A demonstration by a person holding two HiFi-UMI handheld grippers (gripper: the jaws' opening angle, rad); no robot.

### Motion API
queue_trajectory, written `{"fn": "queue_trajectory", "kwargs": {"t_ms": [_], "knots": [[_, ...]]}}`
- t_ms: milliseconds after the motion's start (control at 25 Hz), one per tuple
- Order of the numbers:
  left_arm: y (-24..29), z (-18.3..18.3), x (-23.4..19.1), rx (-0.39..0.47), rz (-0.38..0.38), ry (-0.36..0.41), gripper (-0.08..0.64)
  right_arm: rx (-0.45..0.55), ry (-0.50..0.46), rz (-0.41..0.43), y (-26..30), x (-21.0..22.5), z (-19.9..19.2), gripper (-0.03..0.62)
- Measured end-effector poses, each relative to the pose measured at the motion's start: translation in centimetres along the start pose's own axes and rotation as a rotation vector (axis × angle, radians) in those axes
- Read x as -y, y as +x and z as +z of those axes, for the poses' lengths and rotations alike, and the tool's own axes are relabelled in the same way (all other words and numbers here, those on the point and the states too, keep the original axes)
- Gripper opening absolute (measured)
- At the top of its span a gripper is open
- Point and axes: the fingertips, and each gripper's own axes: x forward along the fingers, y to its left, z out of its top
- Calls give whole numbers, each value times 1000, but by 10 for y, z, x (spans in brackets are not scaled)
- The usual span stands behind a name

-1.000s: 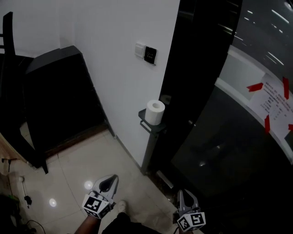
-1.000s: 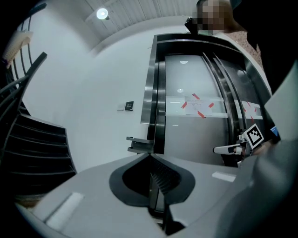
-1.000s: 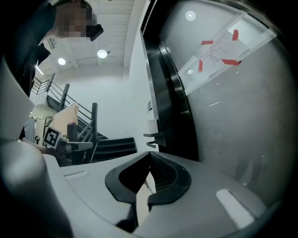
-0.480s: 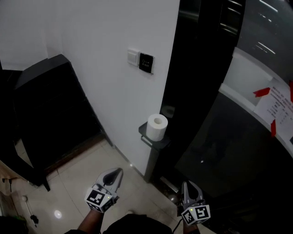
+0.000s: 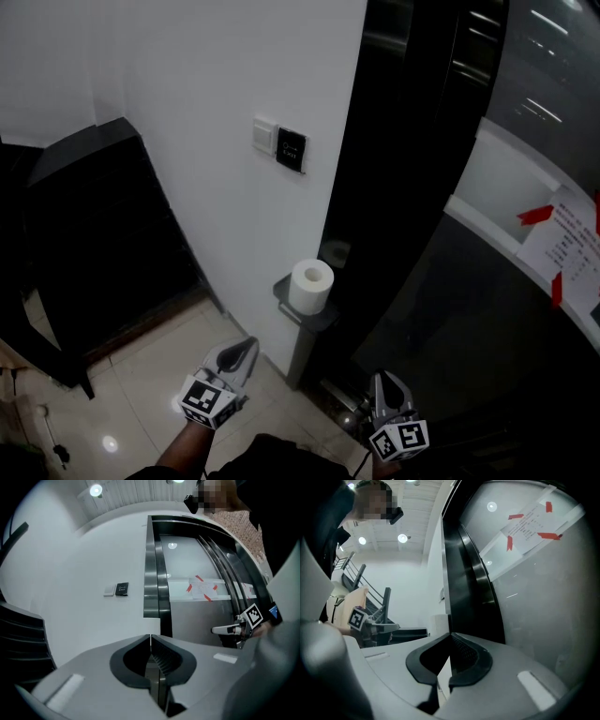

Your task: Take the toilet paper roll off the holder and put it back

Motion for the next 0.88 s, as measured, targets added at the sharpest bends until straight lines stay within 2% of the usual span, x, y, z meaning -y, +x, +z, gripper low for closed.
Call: {"fn": "queue_trajectory", "kwargs": {"t_ms": [280, 560, 720, 840, 880], "knots": [[36, 12, 7, 14, -21, -9, 6, 4, -2, 46, 22, 16, 6, 14], [64, 11, 5, 19, -4, 13, 6, 2, 8, 30, 28, 36, 1, 14], [85, 7, 1, -8, -7, -9, 9, 5, 13, 25, 31, 43, -1, 14], [104, 2, 4, -56, -21, 7, 98, 14, 26, 8, 31, 51, -1, 14], [110, 0, 5, -75, -22, 21, 176, 16, 31, 3, 31, 53, -2, 14]]}}
